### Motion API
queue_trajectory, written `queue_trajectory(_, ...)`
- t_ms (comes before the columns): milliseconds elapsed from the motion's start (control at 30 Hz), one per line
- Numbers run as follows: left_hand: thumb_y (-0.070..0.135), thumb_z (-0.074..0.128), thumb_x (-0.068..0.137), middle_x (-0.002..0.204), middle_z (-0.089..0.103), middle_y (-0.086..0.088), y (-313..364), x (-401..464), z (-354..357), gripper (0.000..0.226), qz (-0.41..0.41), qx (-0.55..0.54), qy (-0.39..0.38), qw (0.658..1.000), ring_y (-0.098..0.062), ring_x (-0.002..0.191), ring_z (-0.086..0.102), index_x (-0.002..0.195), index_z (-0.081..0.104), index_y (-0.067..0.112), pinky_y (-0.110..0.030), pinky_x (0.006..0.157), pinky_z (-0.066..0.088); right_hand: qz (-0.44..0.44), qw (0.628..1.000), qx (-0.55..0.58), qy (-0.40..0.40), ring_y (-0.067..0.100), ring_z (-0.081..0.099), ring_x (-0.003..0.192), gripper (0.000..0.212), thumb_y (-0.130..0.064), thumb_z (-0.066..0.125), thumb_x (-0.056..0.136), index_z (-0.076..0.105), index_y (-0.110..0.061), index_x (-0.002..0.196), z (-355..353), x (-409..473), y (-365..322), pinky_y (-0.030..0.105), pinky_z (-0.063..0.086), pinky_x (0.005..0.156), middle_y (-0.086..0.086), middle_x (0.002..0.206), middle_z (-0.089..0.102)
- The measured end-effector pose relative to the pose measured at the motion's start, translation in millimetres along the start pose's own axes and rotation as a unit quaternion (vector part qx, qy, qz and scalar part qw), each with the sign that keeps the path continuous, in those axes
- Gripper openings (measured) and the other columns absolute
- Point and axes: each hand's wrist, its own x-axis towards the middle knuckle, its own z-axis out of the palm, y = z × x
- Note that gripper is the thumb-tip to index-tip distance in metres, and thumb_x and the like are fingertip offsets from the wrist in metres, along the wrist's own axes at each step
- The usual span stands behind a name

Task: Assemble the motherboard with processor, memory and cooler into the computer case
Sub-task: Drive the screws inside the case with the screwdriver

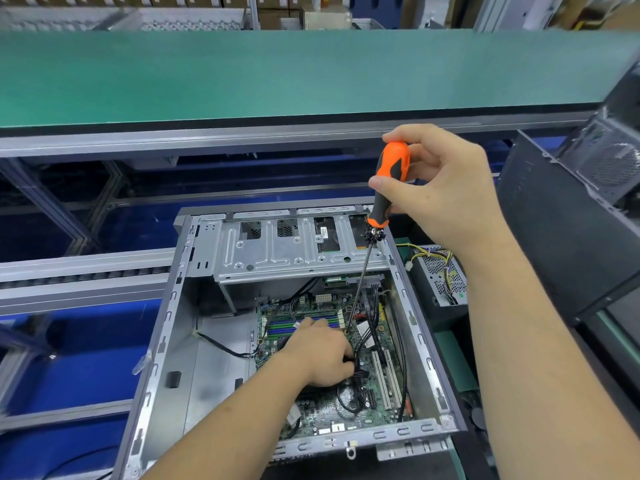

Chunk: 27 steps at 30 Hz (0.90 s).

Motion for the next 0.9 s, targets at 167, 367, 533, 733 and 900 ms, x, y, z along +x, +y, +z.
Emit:
queue_trajectory(167,0.045,0.045,0.096,0.101,0.065,-0.005,0.3,-0.6,-0.9,0.036,-0.002,0.005,-0.007,1.000,-0.025,0.104,0.039,0.102,0.072,0.021,-0.051,0.111,0.023,0.002,1.000,-0.007,-0.001,0.025,0.070,0.080,0.039,-0.016,0.083,0.082,0.062,-0.028,0.112,0.6,-1.3,0.2,0.042,0.062,0.071,0.002,0.089,0.067)
queue_trajectory(367,0.045,0.045,0.097,0.108,0.065,-0.006,1.4,-1.9,-3.2,0.037,-0.004,0.008,-0.014,1.000,-0.030,0.119,0.042,0.107,0.072,0.021,-0.052,0.113,0.021,0.004,1.000,-0.016,-0.004,0.024,0.071,0.081,0.039,-0.018,0.083,0.082,0.063,-0.024,0.115,1.8,-1.9,2.4,0.039,0.063,0.071,0.001,0.090,0.067)
queue_trajectory(533,0.044,0.046,0.097,0.109,0.065,-0.006,2.6,-2.3,-3.8,0.037,-0.005,0.005,-0.017,1.000,-0.030,0.120,0.041,0.110,0.072,0.022,-0.053,0.116,0.019,0.007,1.000,-0.013,-0.004,0.024,0.071,0.083,0.039,-0.018,0.082,0.083,0.063,-0.023,0.116,1.3,-2.2,4.8,0.039,0.063,0.072,0.001,0.091,0.067)
queue_trajectory(733,0.044,0.045,0.097,0.113,0.064,-0.007,3.1,-1.8,-4.6,0.037,-0.007,0.016,-0.021,1.000,-0.032,0.124,0.041,0.109,0.072,0.022,-0.054,0.116,0.019,0.009,1.000,-0.004,-0.001,0.026,0.071,0.085,0.038,-0.015,0.082,0.082,0.063,-0.022,0.115,0.1,-2.5,7.6,0.040,0.063,0.072,0.004,0.093,0.067)
queue_trajectory(900,0.045,0.045,0.097,0.114,0.065,-0.007,3.7,-2.1,-5.0,0.037,-0.007,0.018,-0.023,1.000,-0.031,0.123,0.042,0.113,0.071,0.024,-0.054,0.117,0.018,0.011,1.000,-0.007,0.001,0.025,0.071,0.084,0.039,-0.015,0.082,0.082,0.064,-0.022,0.115,-1.7,-2.1,7.9,0.040,0.063,0.072,0.005,0.093,0.068)
